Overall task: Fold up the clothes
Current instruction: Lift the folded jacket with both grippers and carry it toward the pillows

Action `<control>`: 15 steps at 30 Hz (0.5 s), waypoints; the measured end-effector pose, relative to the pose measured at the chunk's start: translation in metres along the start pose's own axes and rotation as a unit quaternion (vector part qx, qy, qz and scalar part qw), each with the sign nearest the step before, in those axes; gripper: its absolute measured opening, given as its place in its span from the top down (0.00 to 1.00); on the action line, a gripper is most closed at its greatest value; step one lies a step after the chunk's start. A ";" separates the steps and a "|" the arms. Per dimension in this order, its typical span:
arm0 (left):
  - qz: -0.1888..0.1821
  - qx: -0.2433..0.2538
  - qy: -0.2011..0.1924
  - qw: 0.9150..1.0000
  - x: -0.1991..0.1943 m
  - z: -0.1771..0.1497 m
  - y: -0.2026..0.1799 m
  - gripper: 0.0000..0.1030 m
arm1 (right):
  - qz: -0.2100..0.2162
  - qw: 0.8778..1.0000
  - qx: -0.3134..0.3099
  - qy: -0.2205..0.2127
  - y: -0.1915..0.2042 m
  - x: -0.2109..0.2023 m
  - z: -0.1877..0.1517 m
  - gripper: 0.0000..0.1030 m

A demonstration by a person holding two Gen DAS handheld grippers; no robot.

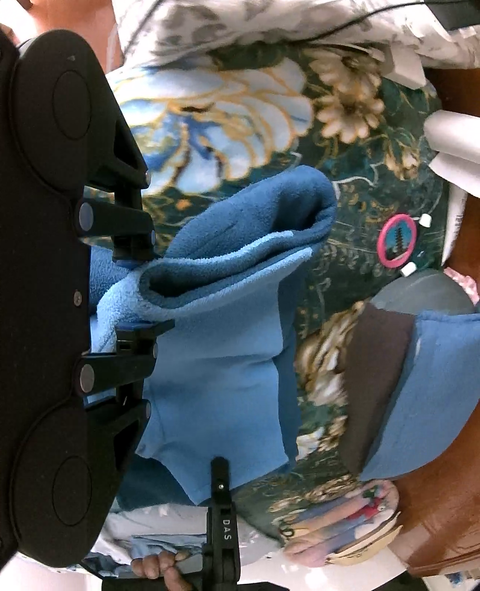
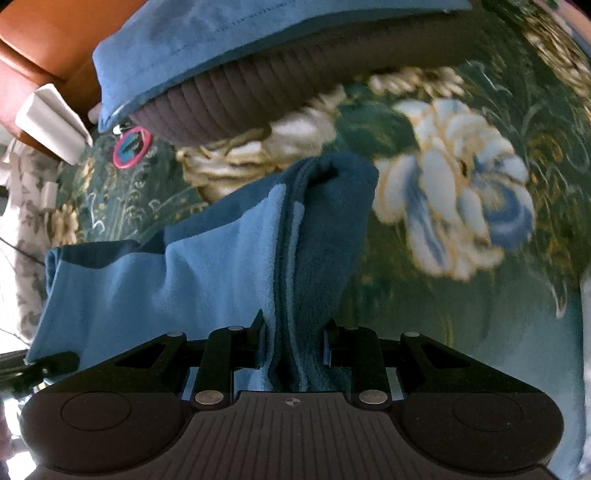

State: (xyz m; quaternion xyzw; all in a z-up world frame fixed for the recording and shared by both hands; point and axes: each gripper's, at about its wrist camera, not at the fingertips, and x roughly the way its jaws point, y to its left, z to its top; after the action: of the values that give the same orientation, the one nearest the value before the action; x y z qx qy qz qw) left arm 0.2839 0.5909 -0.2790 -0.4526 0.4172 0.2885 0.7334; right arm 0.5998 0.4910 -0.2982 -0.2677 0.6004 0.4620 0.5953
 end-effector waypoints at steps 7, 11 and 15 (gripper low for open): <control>0.002 -0.011 -0.039 0.999 0.004 0.013 0.002 0.78 | 0.005 0.999 -0.031 -0.014 -0.001 0.008 0.041 0.77; 0.015 -0.019 -0.052 0.998 0.009 0.018 0.006 0.77 | 0.000 0.999 -0.040 -0.021 -0.001 0.018 0.054 0.77; 0.029 -0.047 -0.036 0.998 0.023 0.018 0.020 0.76 | -0.013 0.999 -0.046 -0.016 -0.001 0.035 0.061 0.77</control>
State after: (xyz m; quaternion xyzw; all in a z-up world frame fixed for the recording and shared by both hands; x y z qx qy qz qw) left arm 0.2856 0.6162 -0.3033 -0.4636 0.3899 0.3450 0.7170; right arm 0.6242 0.5513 -0.3238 -0.2954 0.5655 0.4855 0.5977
